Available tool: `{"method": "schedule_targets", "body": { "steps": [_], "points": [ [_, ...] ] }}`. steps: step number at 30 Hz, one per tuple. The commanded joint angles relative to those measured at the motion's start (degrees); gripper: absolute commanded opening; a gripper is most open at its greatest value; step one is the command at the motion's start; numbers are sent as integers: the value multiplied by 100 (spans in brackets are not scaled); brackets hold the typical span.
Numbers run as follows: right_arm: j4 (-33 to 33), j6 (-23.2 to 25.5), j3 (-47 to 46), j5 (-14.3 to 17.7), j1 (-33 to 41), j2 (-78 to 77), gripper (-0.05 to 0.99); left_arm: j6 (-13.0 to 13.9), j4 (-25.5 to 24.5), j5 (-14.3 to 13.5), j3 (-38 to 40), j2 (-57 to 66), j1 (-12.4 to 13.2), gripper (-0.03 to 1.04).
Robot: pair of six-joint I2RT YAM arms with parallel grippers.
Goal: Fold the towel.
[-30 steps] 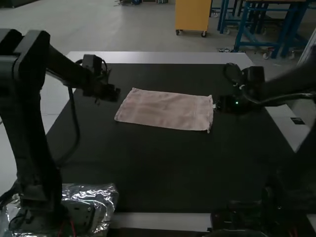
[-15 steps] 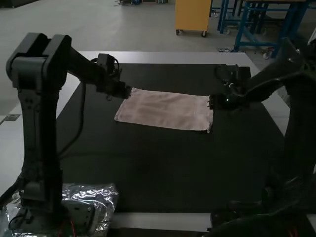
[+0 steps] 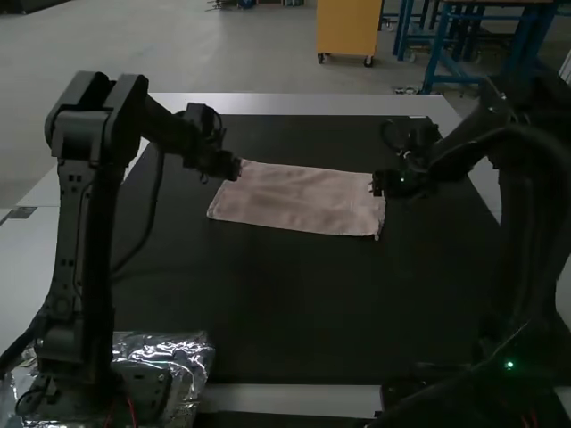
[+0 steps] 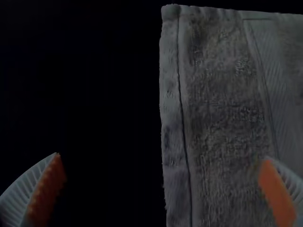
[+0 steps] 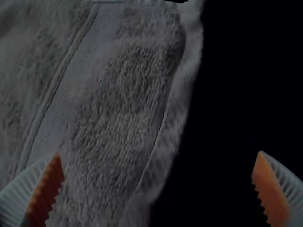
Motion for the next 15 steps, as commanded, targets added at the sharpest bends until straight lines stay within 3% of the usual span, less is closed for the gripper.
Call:
{"method": "schedule_targets", "body": {
  "steps": [1, 15],
  "points": [
    [43, -97, 314, -47, 75, 122, 91, 61, -13, 52, 353, 115, 6, 96],
    [-115, -220, 1017, 5, 101, 746, 91, 96, -321, 43, 1179, 827, 77, 96]
  ]
}}
